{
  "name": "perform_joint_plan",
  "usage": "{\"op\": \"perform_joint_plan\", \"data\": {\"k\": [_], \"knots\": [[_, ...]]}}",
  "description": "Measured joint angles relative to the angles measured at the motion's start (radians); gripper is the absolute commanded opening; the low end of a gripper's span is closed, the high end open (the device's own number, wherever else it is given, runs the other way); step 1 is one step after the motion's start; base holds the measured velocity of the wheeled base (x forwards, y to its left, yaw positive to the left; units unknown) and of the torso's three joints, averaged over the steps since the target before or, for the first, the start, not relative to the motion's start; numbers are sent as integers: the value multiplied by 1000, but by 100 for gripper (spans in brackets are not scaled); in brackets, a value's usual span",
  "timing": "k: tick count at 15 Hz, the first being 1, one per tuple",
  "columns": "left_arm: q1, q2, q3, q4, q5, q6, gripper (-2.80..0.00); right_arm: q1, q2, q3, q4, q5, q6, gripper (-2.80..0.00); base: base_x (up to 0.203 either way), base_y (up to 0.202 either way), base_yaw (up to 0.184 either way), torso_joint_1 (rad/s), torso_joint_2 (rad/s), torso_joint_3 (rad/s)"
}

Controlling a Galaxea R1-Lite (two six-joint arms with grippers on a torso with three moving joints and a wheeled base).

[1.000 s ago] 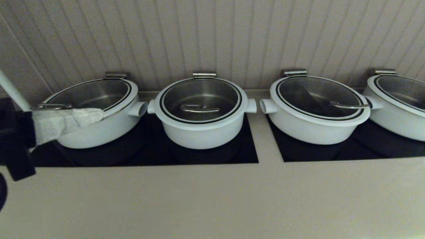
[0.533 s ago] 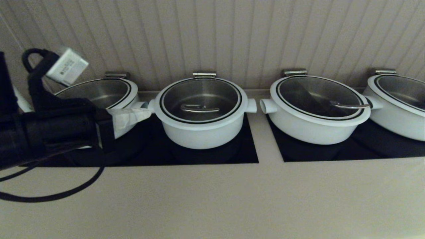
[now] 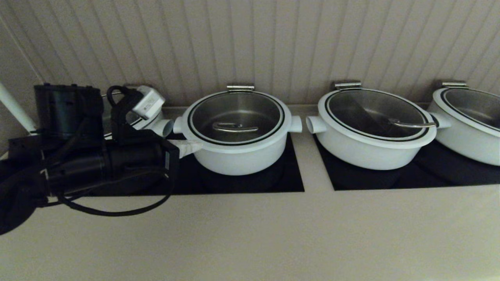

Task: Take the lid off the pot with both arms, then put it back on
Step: Open the food pot lid a small opening with the left arm

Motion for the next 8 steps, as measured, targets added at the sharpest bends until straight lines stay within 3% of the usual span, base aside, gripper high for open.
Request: {"op": "perform_joint_plan", "data": {"k": [8], "knots": [[-90, 77, -35, 0, 69, -10, -280, 0, 0, 0, 0, 0, 0, -280, 0, 0, 0, 0, 0, 0]]}}
